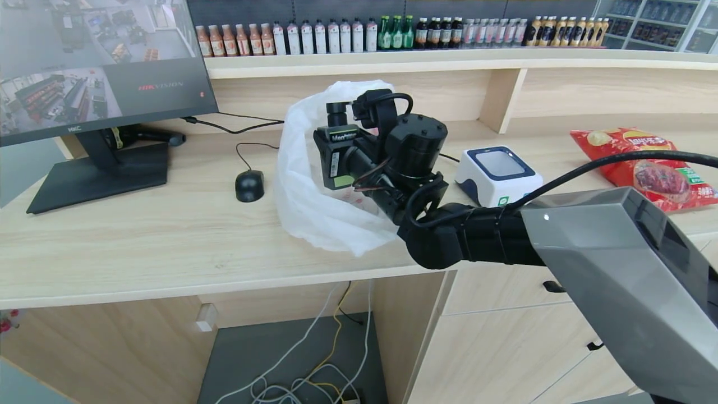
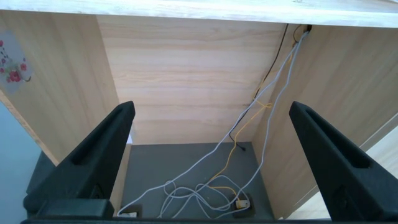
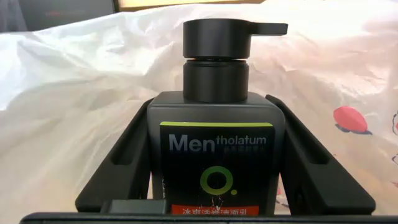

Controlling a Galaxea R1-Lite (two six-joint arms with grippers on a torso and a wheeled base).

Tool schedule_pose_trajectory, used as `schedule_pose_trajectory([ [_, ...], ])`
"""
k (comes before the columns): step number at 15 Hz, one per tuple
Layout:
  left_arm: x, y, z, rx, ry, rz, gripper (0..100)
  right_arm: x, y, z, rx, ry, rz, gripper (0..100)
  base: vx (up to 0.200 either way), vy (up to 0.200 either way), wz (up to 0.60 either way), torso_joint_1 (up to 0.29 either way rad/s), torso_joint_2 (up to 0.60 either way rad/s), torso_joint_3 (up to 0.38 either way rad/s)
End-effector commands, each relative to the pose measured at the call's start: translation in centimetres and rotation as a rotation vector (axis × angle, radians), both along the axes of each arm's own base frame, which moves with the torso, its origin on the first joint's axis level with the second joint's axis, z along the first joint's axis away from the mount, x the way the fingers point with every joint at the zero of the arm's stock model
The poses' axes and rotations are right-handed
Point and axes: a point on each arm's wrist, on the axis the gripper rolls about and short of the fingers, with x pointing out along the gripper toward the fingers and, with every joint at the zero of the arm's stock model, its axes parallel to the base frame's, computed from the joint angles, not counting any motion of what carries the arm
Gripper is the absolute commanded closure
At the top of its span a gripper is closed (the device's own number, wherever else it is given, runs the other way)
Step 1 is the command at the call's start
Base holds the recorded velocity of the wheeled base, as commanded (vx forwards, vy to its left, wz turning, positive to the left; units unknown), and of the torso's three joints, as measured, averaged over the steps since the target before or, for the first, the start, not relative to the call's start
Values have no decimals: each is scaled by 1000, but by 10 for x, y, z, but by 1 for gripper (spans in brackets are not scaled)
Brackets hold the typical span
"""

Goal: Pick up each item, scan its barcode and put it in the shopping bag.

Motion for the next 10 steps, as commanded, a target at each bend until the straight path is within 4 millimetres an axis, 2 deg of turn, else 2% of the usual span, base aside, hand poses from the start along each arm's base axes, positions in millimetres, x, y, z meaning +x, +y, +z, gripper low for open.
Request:
schedule_pose_trajectory([
  [1,0,0,0,0,0,2,0,5,1,-9,-11,13,-5,100,0,0,0,0,0,0],
  [4,0,0,0,0,0,2,0,12,-5,-14,-18,29,-23,100,0,0,0,0,0,0],
  [10,0,0,0,0,0,0,0,12,-10,-11,-4,173,-37,100,0,0,0,0,0,0],
])
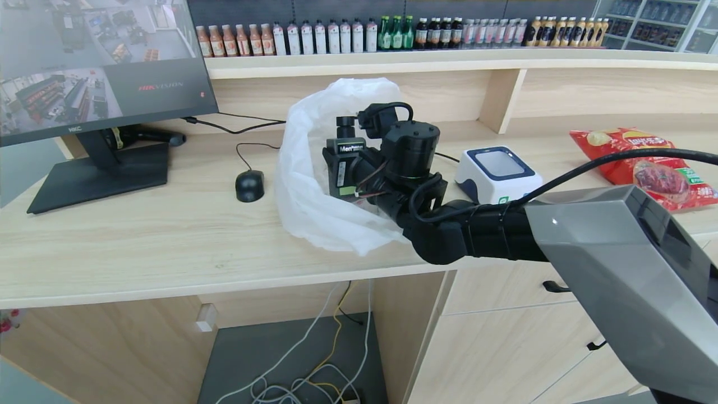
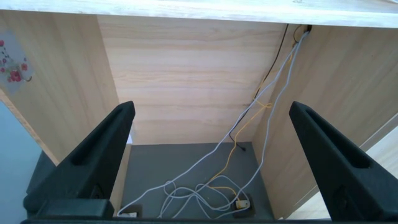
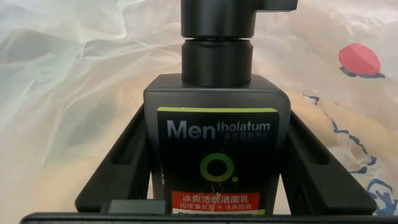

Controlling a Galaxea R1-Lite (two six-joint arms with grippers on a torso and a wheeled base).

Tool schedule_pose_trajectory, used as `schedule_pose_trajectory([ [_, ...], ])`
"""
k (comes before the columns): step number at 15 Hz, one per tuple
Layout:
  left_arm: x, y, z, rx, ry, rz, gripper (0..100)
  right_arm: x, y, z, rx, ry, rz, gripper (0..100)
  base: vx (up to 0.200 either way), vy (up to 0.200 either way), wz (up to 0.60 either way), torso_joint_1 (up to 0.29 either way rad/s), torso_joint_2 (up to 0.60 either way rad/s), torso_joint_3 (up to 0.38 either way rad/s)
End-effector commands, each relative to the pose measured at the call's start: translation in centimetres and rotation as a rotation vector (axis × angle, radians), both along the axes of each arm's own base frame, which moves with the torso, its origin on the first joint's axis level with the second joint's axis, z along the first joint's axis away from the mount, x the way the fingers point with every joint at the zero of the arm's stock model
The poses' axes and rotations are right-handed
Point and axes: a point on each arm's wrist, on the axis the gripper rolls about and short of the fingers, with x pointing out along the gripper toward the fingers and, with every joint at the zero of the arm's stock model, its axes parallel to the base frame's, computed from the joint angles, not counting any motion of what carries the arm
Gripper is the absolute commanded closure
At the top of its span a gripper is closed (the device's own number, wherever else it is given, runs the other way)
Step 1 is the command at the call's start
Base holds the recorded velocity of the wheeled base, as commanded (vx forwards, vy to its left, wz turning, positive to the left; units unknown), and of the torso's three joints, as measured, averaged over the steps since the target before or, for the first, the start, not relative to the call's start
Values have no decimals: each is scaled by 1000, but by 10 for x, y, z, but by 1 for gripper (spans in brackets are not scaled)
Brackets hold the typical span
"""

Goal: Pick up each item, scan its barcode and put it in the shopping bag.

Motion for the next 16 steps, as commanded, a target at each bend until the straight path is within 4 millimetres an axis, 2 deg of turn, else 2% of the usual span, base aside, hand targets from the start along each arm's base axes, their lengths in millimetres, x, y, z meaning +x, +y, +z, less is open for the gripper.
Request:
schedule_pose_trajectory([
  [1,0,0,0,0,0,1,0,0,-2,5,7,-6,-3,100,0,0,0,0,0,0],
  [16,0,0,0,0,0,-1,0,1,-1,1,0,12,-8,100,0,0,0,0,0,0],
])
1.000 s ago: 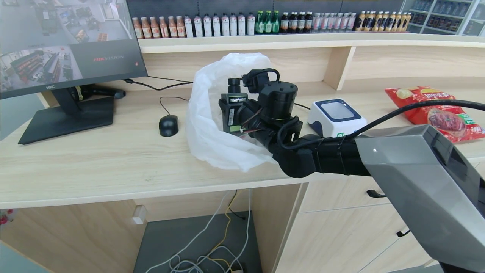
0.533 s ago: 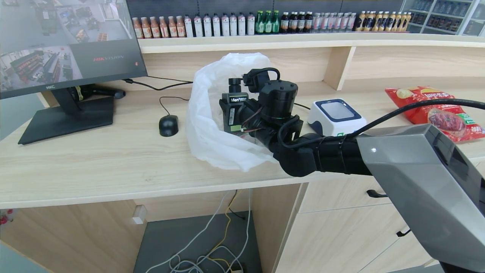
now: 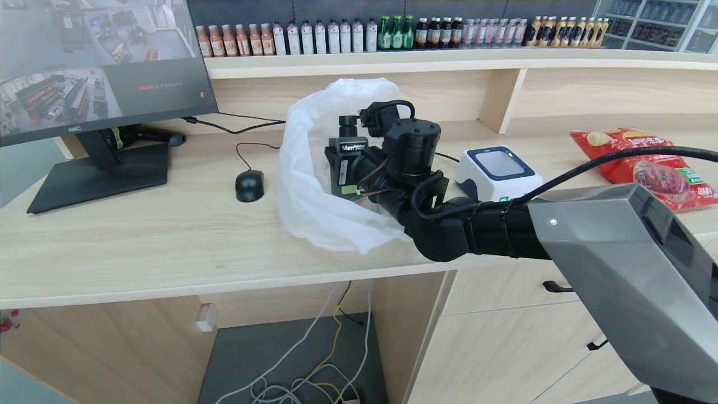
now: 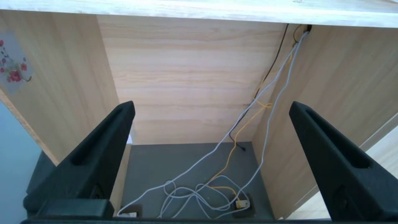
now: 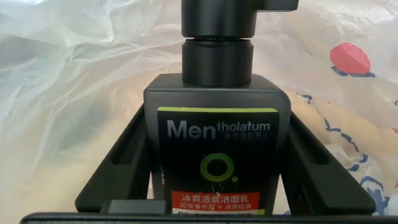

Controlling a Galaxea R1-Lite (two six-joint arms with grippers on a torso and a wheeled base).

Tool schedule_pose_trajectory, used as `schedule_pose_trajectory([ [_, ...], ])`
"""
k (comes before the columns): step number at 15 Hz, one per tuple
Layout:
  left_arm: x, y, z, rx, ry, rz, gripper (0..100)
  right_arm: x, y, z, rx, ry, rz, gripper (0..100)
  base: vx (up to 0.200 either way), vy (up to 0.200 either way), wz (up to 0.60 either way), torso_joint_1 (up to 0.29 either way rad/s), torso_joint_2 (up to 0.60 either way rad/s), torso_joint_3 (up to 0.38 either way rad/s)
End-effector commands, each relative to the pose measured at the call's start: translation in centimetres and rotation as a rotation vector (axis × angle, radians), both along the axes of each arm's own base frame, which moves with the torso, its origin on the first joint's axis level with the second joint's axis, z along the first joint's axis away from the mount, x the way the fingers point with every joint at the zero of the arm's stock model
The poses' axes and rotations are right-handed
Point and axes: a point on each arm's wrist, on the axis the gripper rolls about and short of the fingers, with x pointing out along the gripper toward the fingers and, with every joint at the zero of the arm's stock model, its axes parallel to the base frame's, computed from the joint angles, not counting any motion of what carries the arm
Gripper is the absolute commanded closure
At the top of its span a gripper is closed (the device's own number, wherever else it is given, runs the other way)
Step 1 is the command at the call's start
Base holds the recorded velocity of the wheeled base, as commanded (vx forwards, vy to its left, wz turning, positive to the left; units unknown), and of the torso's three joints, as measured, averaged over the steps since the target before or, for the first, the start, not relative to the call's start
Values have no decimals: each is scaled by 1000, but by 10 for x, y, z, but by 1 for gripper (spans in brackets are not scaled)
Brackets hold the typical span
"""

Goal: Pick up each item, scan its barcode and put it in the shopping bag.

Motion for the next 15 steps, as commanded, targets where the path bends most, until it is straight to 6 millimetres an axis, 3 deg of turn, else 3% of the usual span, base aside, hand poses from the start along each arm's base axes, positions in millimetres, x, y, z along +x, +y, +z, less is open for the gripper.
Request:
schedule_pose_trajectory([
  [1,0,0,0,0,0,0,0,0,0,-1,-1,1,0,0,0,0,0,0,0,0],
  [15,0,0,0,0,0,0,0,-5,-3,13,17,-25,1,0,0,0,0,0,0,0],
])
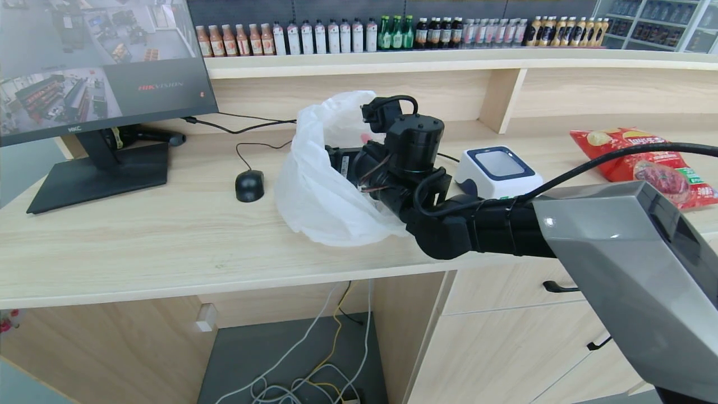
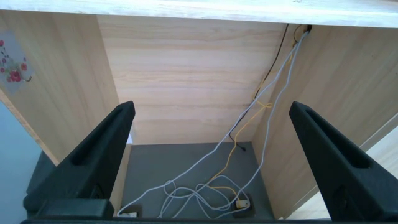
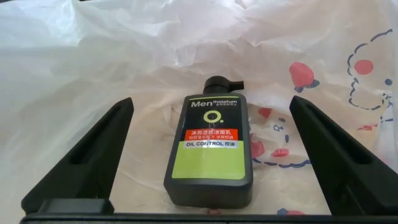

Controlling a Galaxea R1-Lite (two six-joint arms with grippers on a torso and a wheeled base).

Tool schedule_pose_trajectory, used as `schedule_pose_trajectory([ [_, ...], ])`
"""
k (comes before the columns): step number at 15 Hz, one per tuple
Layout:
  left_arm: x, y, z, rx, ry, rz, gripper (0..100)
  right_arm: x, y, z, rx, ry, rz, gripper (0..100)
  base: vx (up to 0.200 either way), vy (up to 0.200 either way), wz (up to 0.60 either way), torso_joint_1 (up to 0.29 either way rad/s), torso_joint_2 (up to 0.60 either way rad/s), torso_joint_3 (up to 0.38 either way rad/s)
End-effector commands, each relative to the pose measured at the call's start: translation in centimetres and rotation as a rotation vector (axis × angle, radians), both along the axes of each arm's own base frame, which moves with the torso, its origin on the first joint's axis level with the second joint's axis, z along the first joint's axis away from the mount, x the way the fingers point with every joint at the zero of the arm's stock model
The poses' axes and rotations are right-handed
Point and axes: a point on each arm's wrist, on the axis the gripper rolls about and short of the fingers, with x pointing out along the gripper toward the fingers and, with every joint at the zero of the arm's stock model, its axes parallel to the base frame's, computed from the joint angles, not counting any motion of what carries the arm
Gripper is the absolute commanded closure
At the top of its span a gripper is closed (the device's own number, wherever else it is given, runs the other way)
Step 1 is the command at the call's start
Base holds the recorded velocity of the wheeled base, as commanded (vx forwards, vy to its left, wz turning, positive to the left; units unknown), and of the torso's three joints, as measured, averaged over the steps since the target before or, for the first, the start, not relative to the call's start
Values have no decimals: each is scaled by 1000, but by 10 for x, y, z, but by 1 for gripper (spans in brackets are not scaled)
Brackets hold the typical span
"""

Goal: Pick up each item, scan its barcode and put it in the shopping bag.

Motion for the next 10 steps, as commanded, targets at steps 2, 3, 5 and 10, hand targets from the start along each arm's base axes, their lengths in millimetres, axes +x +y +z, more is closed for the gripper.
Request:
schedule_pose_trajectory([
  [2,0,0,0,0,0,1,0,-6,-4,14,15,-21,-2,0,0,0,0,0,0,0],
  [3,0,0,0,0,0,0,0,-8,-6,19,20,-30,-4,0,0,0,0,0,0,0],
  [5,0,0,0,0,0,1,0,-14,-9,33,34,-53,-5,0,0,0,0,0,0,0],
  [10,0,0,0,0,0,1,0,-26,-21,51,101,-145,-7,0,0,0,0,0,0,0],
])
